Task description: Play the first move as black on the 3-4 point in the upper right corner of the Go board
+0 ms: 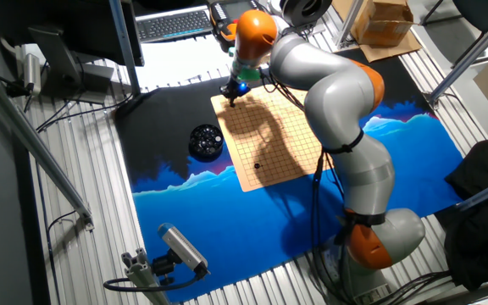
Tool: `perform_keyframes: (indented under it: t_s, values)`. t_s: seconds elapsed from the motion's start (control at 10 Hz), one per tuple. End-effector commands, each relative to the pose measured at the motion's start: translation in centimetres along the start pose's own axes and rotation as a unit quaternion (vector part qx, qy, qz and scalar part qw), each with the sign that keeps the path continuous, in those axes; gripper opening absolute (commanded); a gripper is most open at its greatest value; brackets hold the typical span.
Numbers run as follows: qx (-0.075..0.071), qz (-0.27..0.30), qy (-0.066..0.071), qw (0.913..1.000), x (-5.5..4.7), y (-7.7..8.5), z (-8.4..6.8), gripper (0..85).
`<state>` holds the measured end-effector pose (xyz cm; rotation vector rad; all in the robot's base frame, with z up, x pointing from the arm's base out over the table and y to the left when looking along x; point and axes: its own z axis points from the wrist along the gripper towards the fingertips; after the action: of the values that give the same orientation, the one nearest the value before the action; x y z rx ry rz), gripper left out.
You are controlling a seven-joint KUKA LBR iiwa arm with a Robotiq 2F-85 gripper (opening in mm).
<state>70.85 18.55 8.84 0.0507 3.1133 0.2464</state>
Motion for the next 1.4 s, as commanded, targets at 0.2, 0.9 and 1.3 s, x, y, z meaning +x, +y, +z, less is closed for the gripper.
perform_keyframes:
  t_s: [0.2,0.9,1.3]
  values:
    - [-0.005,-0.053,-0.002,0.9986,0.6,-0.6,-1.1,0.0]
    - [0.021,-0.133,-0.002,0.9909,1.4,-1.5,-1.9,0.0]
    - [0.024,-0.138,-0.007,0.9901,1.4,-1.5,-1.9,0.0]
